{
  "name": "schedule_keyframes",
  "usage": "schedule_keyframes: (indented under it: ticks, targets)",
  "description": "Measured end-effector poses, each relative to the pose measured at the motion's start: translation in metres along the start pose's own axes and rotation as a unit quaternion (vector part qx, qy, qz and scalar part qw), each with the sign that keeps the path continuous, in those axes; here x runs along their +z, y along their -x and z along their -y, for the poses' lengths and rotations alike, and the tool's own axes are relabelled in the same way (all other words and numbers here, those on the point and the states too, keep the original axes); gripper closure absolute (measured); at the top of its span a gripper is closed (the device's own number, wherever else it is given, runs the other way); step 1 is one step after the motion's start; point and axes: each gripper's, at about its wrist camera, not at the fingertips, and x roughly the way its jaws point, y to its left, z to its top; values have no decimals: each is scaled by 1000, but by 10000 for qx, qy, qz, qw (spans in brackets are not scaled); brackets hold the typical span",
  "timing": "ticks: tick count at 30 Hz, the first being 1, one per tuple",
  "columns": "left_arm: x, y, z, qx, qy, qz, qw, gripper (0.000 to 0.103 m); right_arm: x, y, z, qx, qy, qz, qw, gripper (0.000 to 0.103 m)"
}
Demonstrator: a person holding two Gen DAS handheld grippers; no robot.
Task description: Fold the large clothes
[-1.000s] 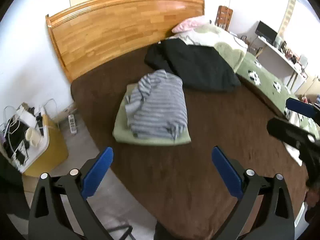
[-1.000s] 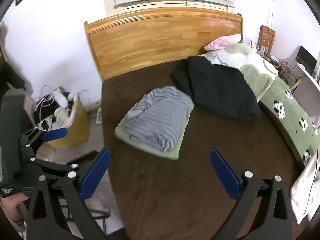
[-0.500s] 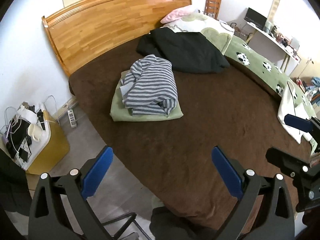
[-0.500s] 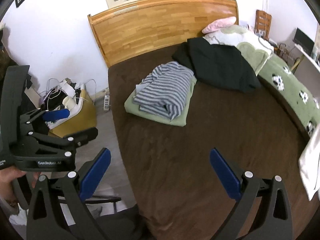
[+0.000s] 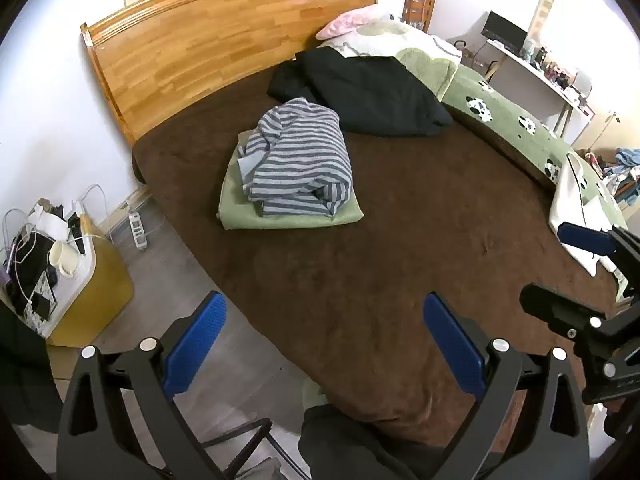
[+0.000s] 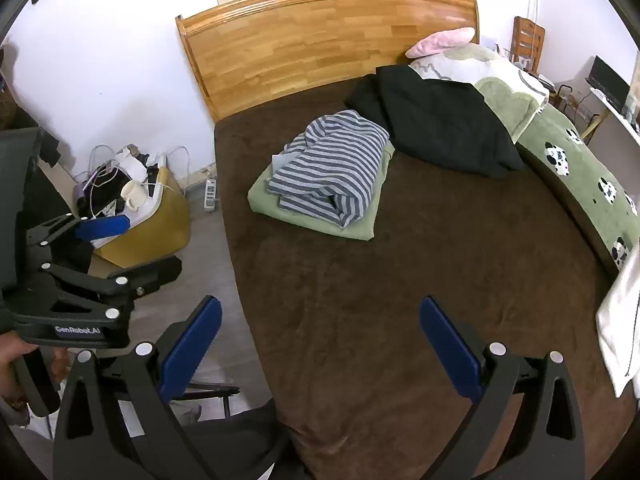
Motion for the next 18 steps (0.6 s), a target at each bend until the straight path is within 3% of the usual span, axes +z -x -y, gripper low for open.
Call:
schedule_keyframes:
  ticks: [18]
  targets:
    - [4,-2,-12,-36,94,2,9999,7,1,-6,-7,-115,105,-70,9999,5]
